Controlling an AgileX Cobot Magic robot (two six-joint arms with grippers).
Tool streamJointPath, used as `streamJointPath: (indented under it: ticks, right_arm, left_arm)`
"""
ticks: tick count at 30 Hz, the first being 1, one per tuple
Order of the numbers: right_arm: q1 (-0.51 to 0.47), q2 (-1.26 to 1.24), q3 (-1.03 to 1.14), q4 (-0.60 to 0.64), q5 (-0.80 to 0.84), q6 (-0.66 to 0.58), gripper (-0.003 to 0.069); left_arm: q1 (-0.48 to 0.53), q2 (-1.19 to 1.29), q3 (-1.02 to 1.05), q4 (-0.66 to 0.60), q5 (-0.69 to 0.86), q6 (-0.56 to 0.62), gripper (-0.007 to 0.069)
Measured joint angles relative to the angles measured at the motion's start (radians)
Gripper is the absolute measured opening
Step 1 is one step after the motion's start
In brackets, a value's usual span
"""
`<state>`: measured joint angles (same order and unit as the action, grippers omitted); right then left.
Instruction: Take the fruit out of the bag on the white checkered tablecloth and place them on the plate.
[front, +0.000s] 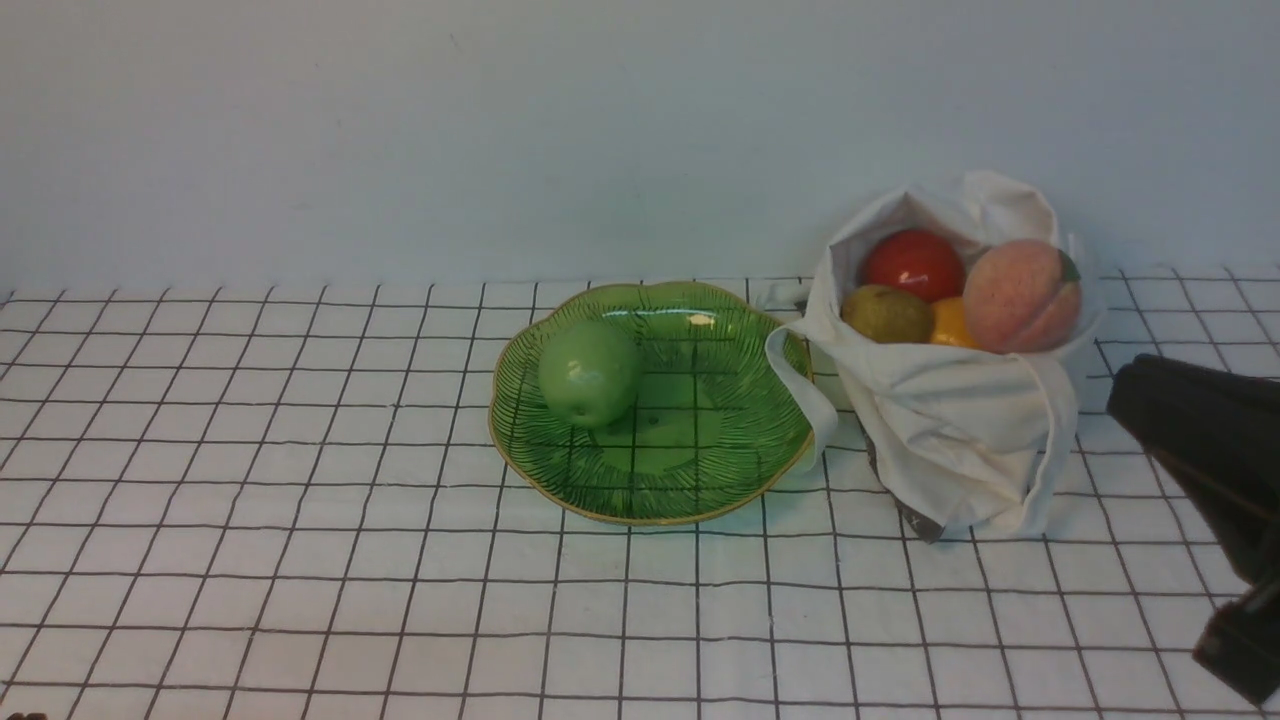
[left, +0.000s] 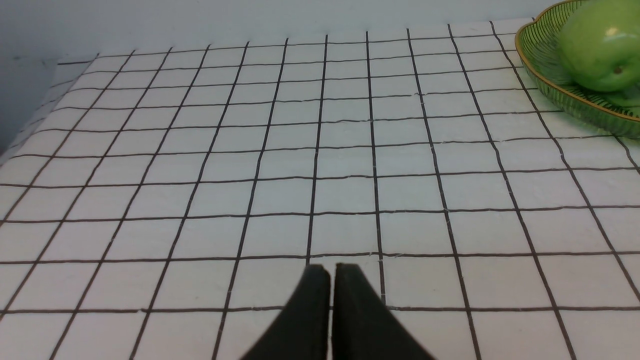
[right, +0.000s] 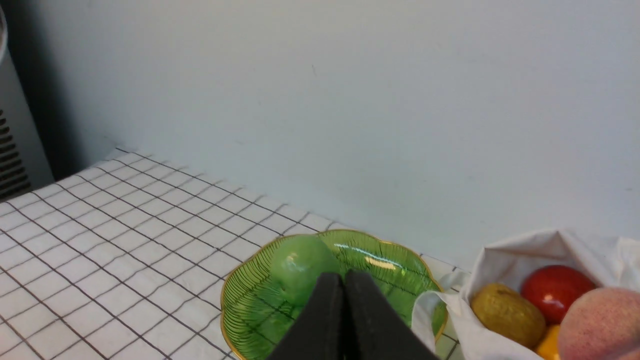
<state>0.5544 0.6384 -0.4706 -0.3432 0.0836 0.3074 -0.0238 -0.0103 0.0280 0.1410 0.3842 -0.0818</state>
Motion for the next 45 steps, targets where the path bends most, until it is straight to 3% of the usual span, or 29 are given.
streamJointPath:
  ticks: [22,27,34,38,45]
  right_arm:
    - [-0.012,-0.035,0.055,0.024,0.035,-0.001,-0.0015]
    - [-0.155,-0.163,0.145,0.130,0.063,-0.071,-0.0015]
    - [-0.465,-0.504,0.397,0.218,0.076,-0.170,-0.0015]
    - [-0.529,-0.609,0.487,0.226,0.089,-0.170,-0.0015]
    - [-0.535,-0.647,0.500,0.264,0.160,-0.177,-0.0015]
  left_arm:
    - [0.000,0.000,0.000,0.000,0.000,0.000,-0.0008]
    - [0.000,0.000,0.000,0.000,0.000,0.000,-0.0008]
    - [0.000,0.000,0.000,0.000,0.000,0.000,-0.0008]
    - [0.000,0.000,0.000,0.000,0.000,0.000,-0.0008]
    - [0.000,0.000,0.000,0.000,0.000,0.000,-0.0008]
